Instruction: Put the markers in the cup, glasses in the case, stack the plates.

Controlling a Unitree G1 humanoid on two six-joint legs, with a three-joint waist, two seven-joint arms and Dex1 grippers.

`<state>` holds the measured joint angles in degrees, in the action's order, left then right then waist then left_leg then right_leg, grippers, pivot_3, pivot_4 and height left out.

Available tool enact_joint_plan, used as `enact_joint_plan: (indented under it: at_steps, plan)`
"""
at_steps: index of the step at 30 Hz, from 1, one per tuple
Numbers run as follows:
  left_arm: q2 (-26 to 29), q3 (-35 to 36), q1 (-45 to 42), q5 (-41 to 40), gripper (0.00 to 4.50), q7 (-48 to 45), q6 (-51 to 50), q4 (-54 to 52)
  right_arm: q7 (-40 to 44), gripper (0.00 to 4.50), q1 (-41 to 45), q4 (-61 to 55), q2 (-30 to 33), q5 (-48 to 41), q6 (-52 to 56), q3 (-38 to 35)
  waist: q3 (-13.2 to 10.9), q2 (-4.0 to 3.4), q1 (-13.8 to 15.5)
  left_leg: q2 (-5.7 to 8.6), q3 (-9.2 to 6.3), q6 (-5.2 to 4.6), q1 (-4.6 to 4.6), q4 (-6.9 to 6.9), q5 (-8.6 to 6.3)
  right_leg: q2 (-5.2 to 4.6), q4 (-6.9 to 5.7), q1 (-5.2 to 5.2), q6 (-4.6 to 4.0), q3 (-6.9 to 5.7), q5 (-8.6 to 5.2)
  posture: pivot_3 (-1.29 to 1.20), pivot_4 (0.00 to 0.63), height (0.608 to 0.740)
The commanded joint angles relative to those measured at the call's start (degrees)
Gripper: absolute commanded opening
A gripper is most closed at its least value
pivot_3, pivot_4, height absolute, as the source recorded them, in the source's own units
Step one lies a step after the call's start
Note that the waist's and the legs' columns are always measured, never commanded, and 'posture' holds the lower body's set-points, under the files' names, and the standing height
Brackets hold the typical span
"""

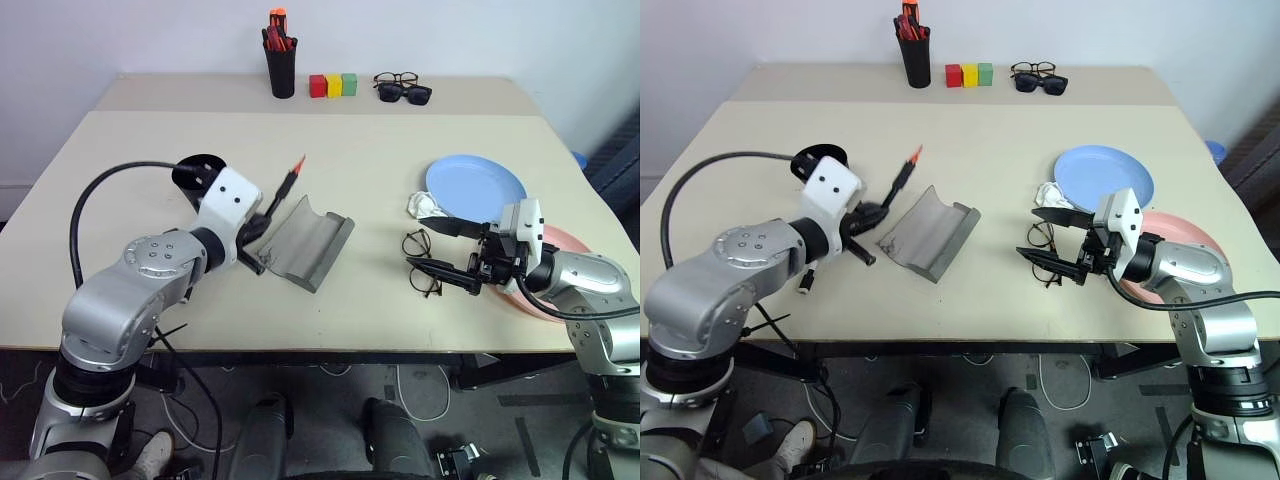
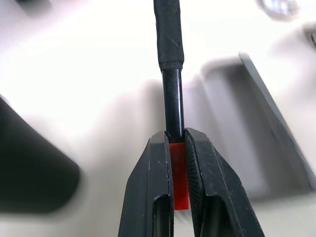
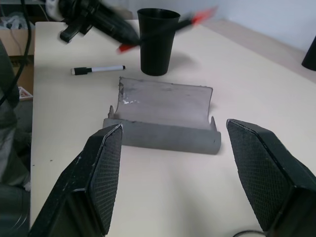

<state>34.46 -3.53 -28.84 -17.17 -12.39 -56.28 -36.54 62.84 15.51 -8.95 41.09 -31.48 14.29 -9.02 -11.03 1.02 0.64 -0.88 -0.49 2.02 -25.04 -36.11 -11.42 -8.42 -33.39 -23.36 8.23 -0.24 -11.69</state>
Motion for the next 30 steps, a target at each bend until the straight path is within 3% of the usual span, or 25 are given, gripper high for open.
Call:
enact_joint_plan:
  at_steps: [1,5,11,21,30]
  plan:
    - [-2.8,0.8,-1.3,8.6,0.05,5.6,14.5,2.7,0.4,3.42,2.2,1.2,-0.5,0.4,-1.7,0.0,0.0,-0.01,0.1,0.00,0.00,-0.01,0.00,0.01,0.01,0.00,0.01,-0.01,0.00,0.00,0.00,0.00,0.150,0.740]
    - [-7.5,4.2,-0.5,17.7,0.05,15.7,30.5,11.5,0.3,3.42,3.2,2.3,-1.1,0.8,-2.1,0.5,0.0,-0.01,0.1,0.01,0.00,-0.04,-0.02,0.01,0.02,0.01,0.01,-0.01,0.02,0.00,0.00,0.00,0.150,0.740]
    - [-10.2,7.6,2.0,24.2,0.05,22.6,38.8,23.7,0.3,3.42,3.7,2.7,-1.4,1.2,-2.1,0.9,0.0,-0.02,0.1,0.00,0.00,-0.05,-0.02,0.01,0.03,0.04,-0.07,-0.05,0.07,0.00,0.02,0.00,0.150,0.740]
    - [-13.1,7.7,2.6,28.6,0.05,27.6,63.8,38.4,0.1,3.42,4.1,3.0,-1.8,1.5,-2.3,0.8,0.0,0.00,0.1,0.00,0.00,-0.03,-0.03,-0.06,0.03,0.05,-0.07,-0.01,0.16,0.00,0.10,0.00,0.150,0.740]
    - [-12.7,7.3,1.2,33.9,0.05,30.7,78.8,46.7,0.2,3.42,2.8,3.6,-1.6,1.6,-3.4,-0.1,0.0,-0.01,0.1,0.00,0.01,-0.01,-0.02,-0.07,0.05,0.05,-0.09,0.00,0.29,0.00,0.18,0.00,0.150,0.740]
